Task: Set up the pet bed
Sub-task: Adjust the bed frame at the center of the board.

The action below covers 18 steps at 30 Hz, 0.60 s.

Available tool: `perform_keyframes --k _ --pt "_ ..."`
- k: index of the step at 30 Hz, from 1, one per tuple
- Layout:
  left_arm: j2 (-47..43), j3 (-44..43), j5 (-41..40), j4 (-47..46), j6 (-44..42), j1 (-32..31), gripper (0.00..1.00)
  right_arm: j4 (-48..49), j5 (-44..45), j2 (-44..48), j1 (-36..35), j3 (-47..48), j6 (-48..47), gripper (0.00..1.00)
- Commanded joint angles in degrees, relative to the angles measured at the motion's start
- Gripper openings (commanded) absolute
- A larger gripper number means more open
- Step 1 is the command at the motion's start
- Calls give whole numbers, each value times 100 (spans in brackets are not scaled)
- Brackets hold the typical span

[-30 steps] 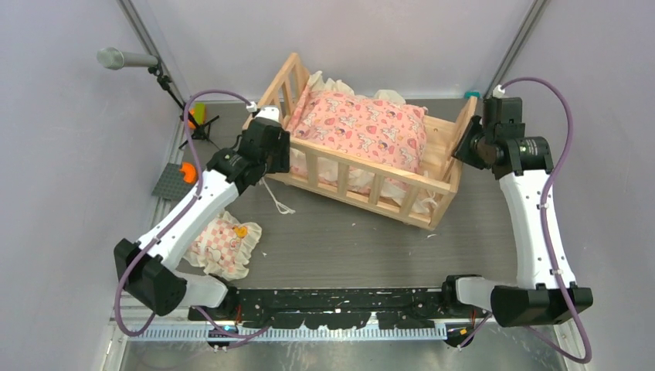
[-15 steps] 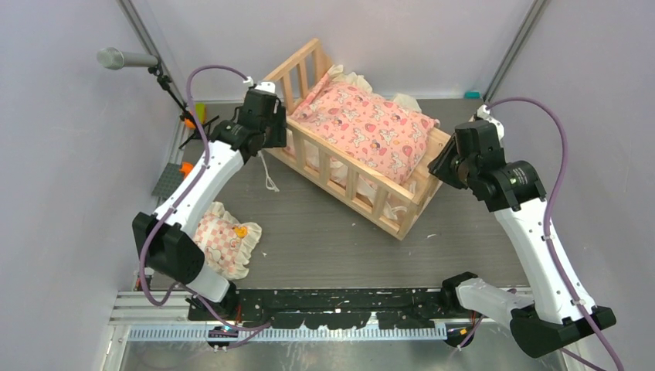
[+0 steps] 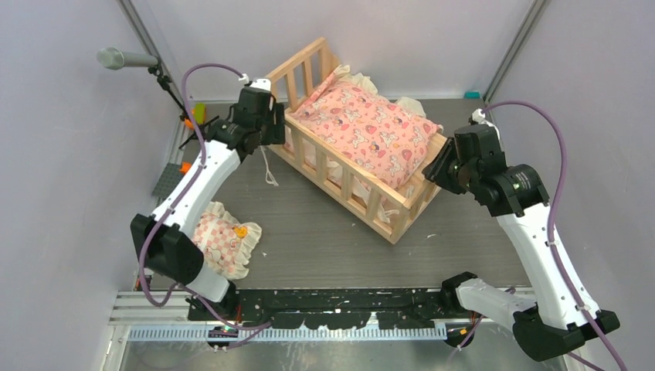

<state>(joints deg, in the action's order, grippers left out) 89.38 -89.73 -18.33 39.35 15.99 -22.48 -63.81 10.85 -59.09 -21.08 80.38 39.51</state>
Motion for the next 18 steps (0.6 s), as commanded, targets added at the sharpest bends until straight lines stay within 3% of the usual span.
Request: perform_keyframes --k 1,8,13,16,18 --pt "-1044 324 33 -317 163 -7 75 -104 -436 233 -230 714 -701 39" --pt "-2414 1124 217 -56 563 -9 76 -488 387 -76 -228 1347 -1045 60" --pt "-3011 1854 911 -188 961 -23 76 -699 1335 -321 -194 1645 -1143 72" --pt "-3228 2208 1128 -416 1135 -73 76 -696 1693 -548 126 1793 -1271 78" --pt "-3260 2337 1180 -488 1257 -180 76 -652 1369 -813 609 1902 -1404 79"
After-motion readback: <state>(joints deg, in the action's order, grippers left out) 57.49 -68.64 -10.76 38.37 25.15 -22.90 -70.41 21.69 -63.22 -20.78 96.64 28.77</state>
